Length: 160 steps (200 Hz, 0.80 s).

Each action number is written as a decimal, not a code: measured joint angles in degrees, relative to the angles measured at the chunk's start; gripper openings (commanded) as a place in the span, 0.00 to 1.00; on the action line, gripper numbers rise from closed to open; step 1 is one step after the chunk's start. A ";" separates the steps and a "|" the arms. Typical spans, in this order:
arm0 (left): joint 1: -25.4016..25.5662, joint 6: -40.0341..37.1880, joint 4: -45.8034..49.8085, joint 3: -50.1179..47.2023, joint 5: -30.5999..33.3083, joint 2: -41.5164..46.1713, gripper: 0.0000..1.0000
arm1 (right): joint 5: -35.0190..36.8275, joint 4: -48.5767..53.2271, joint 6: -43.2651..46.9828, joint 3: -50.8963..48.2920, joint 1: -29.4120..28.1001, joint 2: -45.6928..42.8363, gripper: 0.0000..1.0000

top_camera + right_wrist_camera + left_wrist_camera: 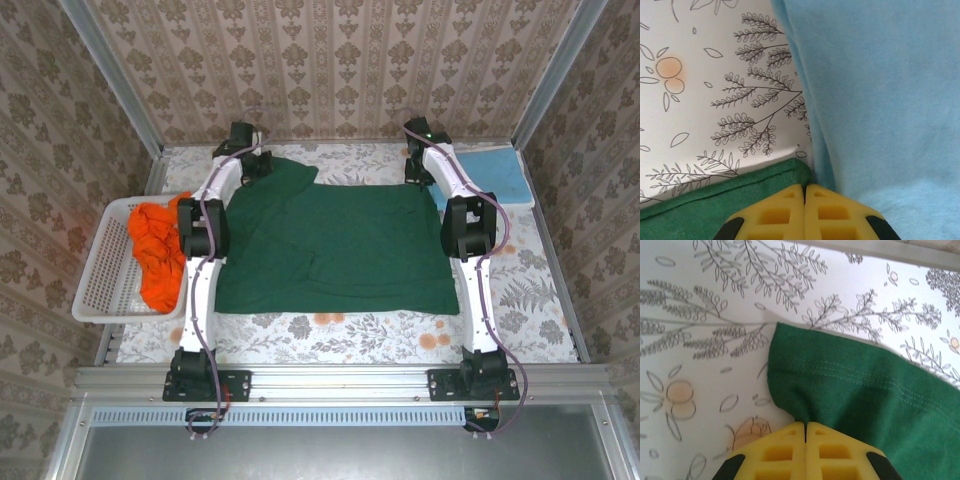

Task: Fold and stack the t-shirts

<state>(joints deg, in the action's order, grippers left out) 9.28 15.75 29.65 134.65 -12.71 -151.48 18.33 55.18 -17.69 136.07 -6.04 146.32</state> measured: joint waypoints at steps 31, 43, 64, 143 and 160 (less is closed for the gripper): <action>0.09 -0.87 -5.20 -8.33 -0.15 5.66 0.00 | -2.25 -4.24 0.98 -8.50 -0.22 -5.84 0.00; 0.15 -1.49 -7.74 -11.78 -0.15 8.31 0.00 | -3.32 -6.16 1.29 -12.68 -0.24 -9.44 0.00; 0.44 -2.89 -12.87 -18.82 -0.15 13.92 0.00 | -5.18 -10.16 1.79 -19.76 -0.26 -16.13 0.00; 2.93 -9.42 -26.18 -46.75 -0.15 37.07 0.00 | -12.59 -24.98 2.21 -51.89 1.57 -40.68 0.00; 3.02 -10.19 -29.11 -54.62 0.15 42.71 0.00 | -14.01 -27.61 0.87 -58.14 3.34 -44.48 0.00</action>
<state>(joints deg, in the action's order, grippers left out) 12.29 5.56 0.54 80.03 -12.56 -108.77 4.32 27.57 -16.82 77.93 -2.70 101.84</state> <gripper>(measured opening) 0.042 0.067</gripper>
